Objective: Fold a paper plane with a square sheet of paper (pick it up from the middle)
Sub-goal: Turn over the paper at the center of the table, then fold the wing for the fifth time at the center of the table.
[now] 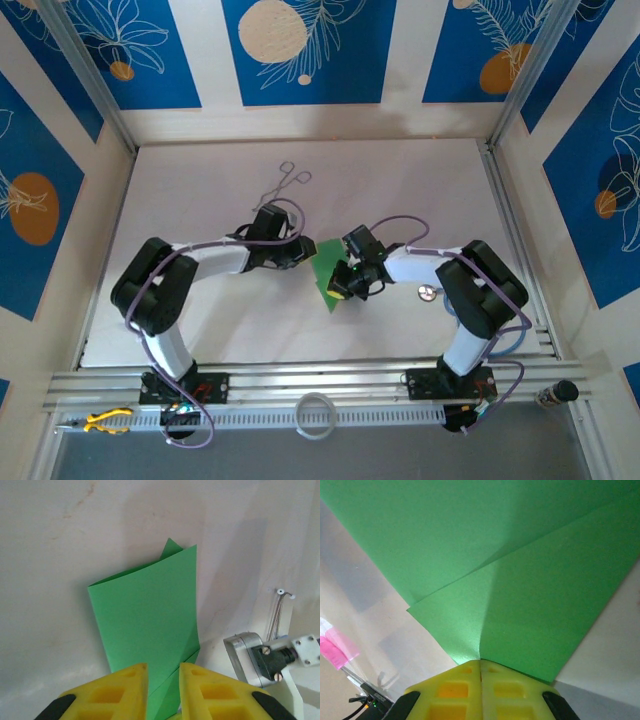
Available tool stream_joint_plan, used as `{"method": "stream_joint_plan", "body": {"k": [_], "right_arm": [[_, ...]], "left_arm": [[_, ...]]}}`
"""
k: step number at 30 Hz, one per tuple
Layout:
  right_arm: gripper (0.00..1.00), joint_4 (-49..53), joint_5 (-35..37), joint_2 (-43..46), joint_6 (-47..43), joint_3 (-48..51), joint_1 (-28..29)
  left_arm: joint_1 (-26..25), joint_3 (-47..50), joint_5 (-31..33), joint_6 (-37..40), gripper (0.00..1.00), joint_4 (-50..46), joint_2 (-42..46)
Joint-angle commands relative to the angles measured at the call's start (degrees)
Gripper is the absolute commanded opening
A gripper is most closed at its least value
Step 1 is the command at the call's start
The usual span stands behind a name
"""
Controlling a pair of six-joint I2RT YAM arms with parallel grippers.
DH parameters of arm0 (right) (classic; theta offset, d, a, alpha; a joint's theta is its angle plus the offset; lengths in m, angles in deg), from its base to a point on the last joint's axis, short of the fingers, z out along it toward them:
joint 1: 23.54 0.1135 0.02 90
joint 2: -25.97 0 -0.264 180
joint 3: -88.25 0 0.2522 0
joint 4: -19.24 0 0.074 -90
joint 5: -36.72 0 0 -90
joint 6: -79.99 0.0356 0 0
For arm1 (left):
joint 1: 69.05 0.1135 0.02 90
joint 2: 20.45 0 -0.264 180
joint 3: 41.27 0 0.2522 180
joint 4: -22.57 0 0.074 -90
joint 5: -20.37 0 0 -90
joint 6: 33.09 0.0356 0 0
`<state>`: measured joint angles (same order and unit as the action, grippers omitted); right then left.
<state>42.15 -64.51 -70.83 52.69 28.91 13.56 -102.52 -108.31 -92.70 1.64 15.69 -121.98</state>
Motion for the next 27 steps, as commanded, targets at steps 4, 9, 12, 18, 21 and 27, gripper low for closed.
{"method": "stream_joint_plan", "body": {"k": [4,9,12,18,21,27], "right_arm": [[0.06,-1.5,2.3,0.8,4.6,3.2,1.5],[0.09,-2.3,3.4,3.3,2.7,3.1,2.2],[0.11,-1.2,4.7,5.7,0.9,2.9,2.1],[0.20,4.5,8.9,11.1,-3.9,2.2,-0.8],[0.23,5.5,7.8,12.6,-5.4,3.6,-4.5],[0.36,0.0,2.5,15.9,-6.7,9.8,-10.8]], "left_arm": [[-1.4,-2.7,-1.9,-0.8,0.22,0.2,-4.4],[-1.8,-2.5,-1.9,-1.0,0.20,0.3,-7.0],[-2.1,-2.1,-1.6,-0.6,0.18,0.0,-7.7],[-2.6,-2.3,-2.9,2.0,0.13,-1.5,-9.0],[-3.0,-2.7,-3.8,4.4,0.12,-2.4,-9.3],[-3.3,-4.0,-5.5,8.6,0.12,-4.8,-9.4]]}}
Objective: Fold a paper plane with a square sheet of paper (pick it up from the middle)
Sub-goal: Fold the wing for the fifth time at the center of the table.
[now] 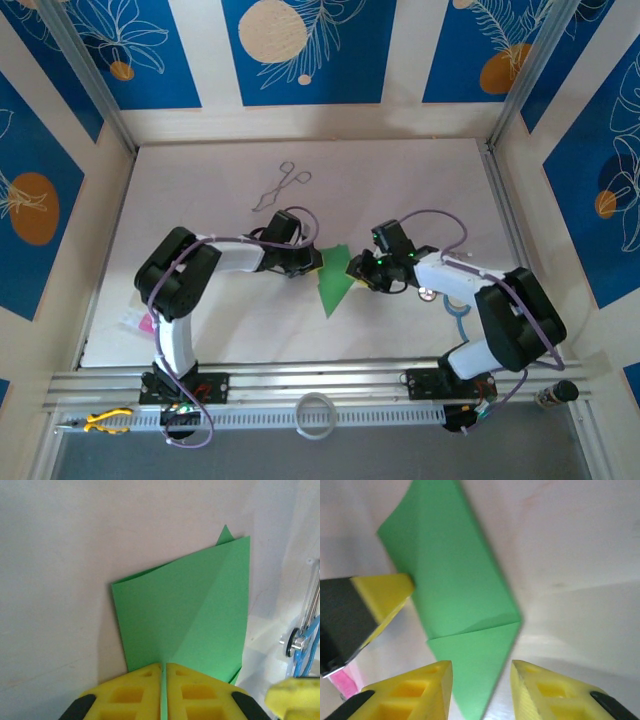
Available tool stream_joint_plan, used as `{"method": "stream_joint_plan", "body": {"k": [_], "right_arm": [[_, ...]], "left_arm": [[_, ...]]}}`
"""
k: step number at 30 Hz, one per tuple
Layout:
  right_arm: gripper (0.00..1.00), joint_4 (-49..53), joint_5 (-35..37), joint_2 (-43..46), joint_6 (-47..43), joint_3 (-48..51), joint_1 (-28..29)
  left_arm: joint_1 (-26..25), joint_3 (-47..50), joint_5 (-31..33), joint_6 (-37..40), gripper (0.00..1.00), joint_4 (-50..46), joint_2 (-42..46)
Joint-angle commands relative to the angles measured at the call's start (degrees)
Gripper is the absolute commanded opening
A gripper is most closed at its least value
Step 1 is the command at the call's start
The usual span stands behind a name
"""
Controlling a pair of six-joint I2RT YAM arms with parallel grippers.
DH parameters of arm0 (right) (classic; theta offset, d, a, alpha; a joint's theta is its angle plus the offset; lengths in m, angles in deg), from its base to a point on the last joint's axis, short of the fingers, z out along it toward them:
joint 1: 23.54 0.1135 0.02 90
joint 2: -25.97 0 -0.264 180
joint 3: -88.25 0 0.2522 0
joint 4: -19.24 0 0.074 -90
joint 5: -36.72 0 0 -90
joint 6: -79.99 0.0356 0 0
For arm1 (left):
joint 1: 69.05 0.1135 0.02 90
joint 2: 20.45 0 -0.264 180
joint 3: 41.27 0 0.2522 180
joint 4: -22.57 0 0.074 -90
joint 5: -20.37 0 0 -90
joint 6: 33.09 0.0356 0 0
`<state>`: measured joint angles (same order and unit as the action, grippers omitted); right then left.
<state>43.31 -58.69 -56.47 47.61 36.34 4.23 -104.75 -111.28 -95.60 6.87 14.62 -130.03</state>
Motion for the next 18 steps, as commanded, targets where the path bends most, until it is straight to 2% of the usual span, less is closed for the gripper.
{"method": "stream_joint_plan", "body": {"k": [1,6,13,18], "right_arm": [[0.36,-2.1,-4.1,2.0,-1.9,3.2,-2.1],[0.36,-3.0,-5.0,3.0,-2.6,4.6,-3.5],[0.31,-4.5,-7.5,1.9,-4.0,4.7,-3.6],[0.30,-4.9,-7.4,2.3,-5.0,4.6,-3.6]], "left_arm": [[-1.2,-1.1,-2.9,3.6,0.12,-3.6,-1.3],[-1.2,-1.5,-3.8,4.1,0.12,-3.4,-1.5],[-1.3,-2.0,-4.8,4.5,0.12,-3.3,-1.7],[-1.2,-1.3,-3.6,4.3,0.12,-3.4,-0.8]]}}
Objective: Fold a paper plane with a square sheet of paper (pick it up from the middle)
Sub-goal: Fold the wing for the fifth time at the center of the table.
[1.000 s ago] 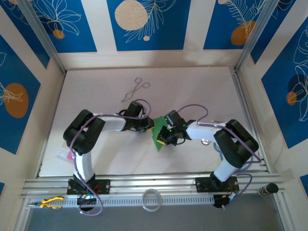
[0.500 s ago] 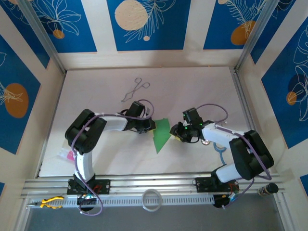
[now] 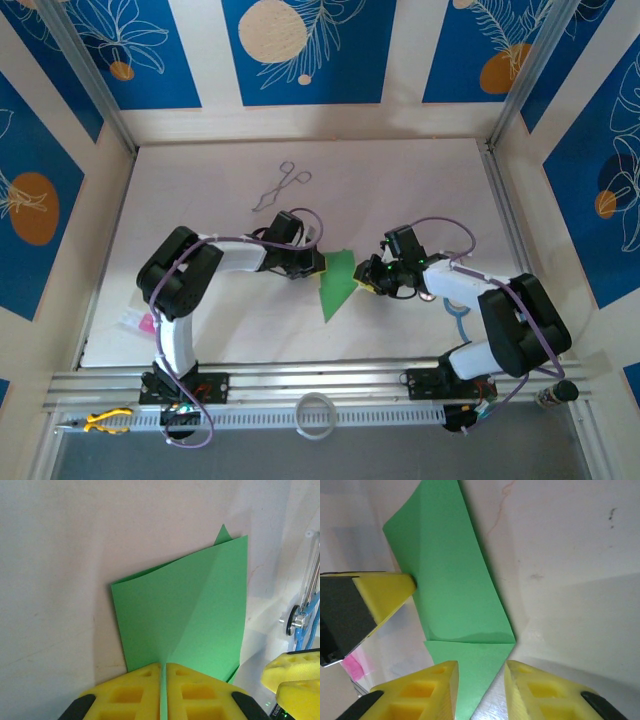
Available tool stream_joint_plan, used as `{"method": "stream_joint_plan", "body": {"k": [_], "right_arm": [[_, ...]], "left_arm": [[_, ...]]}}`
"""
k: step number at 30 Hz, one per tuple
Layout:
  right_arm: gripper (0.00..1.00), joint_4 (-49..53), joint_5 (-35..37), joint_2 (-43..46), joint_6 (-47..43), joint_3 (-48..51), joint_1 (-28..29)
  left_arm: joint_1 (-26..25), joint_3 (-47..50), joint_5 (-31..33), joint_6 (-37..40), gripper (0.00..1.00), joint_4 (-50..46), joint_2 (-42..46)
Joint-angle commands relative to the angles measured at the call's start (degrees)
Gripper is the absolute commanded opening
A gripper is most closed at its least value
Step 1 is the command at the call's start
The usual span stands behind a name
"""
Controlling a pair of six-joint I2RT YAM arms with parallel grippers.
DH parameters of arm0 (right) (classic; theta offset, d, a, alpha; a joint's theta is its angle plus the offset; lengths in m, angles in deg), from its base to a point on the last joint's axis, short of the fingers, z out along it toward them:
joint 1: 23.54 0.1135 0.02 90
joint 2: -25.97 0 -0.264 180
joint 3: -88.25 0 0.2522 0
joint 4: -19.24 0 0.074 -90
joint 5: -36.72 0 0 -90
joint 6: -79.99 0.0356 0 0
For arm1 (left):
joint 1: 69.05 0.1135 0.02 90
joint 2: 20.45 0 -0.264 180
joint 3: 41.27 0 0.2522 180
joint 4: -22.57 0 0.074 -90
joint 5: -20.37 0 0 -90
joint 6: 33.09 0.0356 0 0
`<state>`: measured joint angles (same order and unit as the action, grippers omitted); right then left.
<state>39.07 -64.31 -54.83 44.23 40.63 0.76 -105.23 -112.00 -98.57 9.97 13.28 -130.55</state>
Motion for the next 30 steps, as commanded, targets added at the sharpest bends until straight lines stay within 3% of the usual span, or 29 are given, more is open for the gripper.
{"method": "stream_joint_plan", "body": {"k": [1,12,20,30], "right_arm": [[0.30,-0.6,-1.5,0.9,-1.8,0.2,-0.2],[0.28,-1.6,7.6,6.7,-7.4,2.8,0.1],[0.30,-2.6,-3.3,3.3,-8.1,2.3,-3.1],[0.31,-3.2,-6.3,-2.2,-9.9,0.2,-3.1]], "left_arm": [[-0.8,0.1,0.2,1.0,0.12,-1.6,0.3],[-0.8,0.3,0.0,0.6,0.10,-0.8,0.2],[-0.8,1.0,0.5,0.4,0.10,-0.7,0.9],[-0.8,0.7,-0.2,-0.3,0.10,-0.3,0.3]]}}
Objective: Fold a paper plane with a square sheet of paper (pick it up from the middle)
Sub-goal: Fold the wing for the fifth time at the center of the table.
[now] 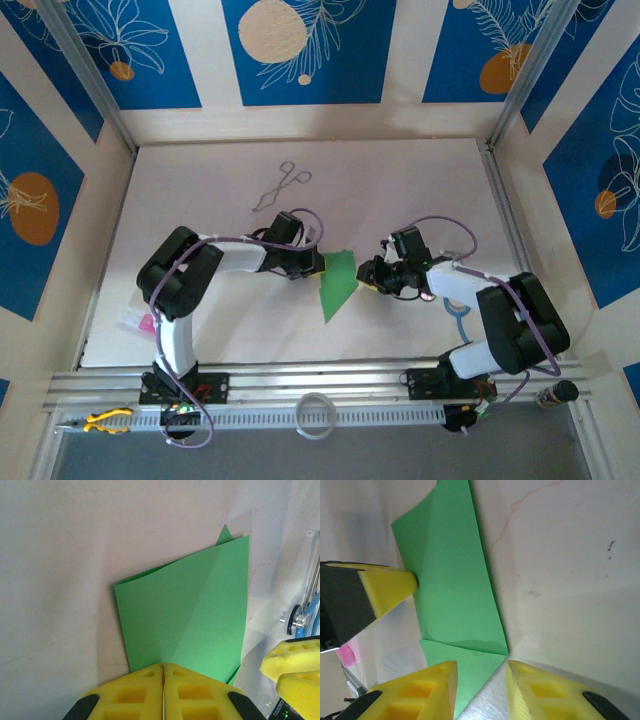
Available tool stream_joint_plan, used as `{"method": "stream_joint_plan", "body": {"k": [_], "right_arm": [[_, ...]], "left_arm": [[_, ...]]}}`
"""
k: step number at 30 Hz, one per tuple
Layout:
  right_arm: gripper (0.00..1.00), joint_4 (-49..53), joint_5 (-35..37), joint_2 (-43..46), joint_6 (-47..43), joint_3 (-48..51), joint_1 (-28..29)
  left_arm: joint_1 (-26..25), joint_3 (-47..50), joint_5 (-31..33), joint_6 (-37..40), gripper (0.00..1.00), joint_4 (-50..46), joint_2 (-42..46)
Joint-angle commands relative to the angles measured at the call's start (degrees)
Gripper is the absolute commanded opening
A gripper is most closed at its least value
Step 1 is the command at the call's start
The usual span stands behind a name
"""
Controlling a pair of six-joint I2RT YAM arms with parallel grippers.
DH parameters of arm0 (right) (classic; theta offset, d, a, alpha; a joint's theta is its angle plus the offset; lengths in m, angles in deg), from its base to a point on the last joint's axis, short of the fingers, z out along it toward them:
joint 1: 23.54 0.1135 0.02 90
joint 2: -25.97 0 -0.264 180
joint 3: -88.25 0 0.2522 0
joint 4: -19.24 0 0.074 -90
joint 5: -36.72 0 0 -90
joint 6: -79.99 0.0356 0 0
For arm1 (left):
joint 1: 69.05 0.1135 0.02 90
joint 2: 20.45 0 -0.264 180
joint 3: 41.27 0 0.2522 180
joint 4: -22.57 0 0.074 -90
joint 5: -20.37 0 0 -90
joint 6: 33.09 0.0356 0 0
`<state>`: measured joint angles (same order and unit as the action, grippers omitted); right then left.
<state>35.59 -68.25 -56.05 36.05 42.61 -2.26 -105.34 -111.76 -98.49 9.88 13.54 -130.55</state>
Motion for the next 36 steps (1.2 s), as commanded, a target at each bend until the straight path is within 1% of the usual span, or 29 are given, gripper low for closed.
{"method": "stream_joint_plan", "body": {"k": [1,8,25,36], "right_arm": [[0.31,0.3,-2.4,-1.3,-1.9,-2.0,-0.2],[0.31,0.1,-3.5,-3.8,-2.6,-2.8,-0.2],[0.31,-0.7,-3.6,-7.4,-4.0,-4.7,-1.2],[0.31,-2.8,-8.7,-11.6,-6.0,-6.8,-2.1]], "left_arm": [[-0.7,0.4,-0.2,-0.2,0.10,-0.7,0.3],[-0.6,0.2,-0.3,0.0,0.10,-1.0,0.3],[-0.7,0.0,-0.7,0.2,0.10,-1.0,0.1],[-0.6,-0.1,-1.4,0.2,0.10,-0.6,-0.1]]}}
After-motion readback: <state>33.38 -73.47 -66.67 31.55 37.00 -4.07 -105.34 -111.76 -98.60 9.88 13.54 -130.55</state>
